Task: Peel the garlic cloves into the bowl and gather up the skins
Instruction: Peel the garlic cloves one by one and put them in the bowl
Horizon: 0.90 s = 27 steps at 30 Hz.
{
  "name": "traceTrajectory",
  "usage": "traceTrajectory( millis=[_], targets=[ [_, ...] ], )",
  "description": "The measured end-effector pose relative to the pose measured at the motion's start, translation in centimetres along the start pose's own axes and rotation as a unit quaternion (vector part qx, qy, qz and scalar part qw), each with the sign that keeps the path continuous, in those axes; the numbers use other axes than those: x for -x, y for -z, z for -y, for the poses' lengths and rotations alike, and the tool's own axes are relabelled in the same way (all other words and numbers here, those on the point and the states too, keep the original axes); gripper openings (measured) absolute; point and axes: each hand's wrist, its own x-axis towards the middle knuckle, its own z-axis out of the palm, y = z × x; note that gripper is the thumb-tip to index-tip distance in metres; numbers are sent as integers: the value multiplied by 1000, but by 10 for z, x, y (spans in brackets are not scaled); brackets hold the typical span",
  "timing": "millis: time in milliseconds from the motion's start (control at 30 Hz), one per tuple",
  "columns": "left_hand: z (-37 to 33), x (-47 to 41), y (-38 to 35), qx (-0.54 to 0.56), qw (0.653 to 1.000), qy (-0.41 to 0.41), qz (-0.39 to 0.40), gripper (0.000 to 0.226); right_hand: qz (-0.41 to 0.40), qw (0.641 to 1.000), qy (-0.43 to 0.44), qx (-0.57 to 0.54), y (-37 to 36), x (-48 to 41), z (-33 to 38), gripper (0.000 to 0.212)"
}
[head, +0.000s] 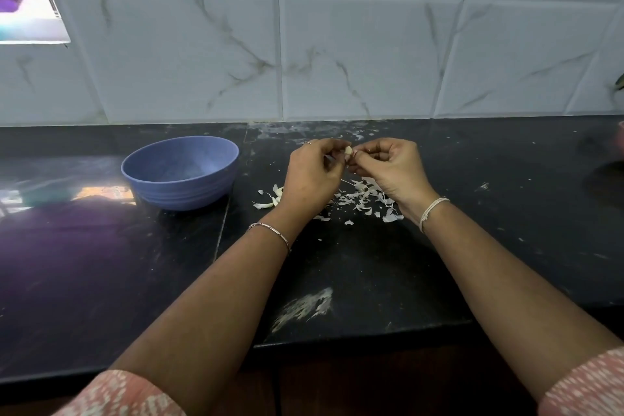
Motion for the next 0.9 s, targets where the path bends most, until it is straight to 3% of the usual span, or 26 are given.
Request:
traceTrajectory(
  millis=[200, 467, 900],
  targets=[
    [-1, 0, 1, 19, 1000, 23, 5, 18, 1, 1000, 17, 20, 0, -1, -1, 4],
    [-2, 1, 1, 16, 999, 28, 11, 19, -46, 973, 108, 197, 0, -7, -10, 8],
    [-8, 3, 1, 38, 998, 58, 11, 22, -33, 959, 120, 254, -4, -4, -8, 3]
  ],
)
